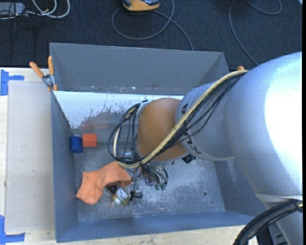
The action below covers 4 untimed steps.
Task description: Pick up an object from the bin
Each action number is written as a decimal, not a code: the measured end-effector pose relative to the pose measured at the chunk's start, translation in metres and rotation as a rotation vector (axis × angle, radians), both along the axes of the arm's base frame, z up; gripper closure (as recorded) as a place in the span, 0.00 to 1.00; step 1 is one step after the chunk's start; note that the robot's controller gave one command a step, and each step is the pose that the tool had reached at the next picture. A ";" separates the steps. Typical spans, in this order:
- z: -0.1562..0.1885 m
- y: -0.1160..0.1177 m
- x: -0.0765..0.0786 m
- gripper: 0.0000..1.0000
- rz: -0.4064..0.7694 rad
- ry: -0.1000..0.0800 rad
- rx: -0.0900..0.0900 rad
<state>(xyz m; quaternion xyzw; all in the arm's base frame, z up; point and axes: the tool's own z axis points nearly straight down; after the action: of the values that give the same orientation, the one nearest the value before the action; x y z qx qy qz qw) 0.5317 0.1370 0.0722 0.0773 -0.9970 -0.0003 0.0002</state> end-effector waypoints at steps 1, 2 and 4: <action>-0.003 0.023 0.005 1.00 0.052 0.001 0.000; -0.003 0.023 0.005 1.00 0.052 0.001 0.000; 0.077 0.013 0.015 1.00 0.011 0.006 -0.001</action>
Offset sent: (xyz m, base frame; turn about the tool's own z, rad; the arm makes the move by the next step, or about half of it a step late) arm 0.0000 0.0000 0.0000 0.0000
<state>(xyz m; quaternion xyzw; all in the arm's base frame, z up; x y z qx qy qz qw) 0.5465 0.1496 0.1492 0.0827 -0.9966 -0.0001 0.0032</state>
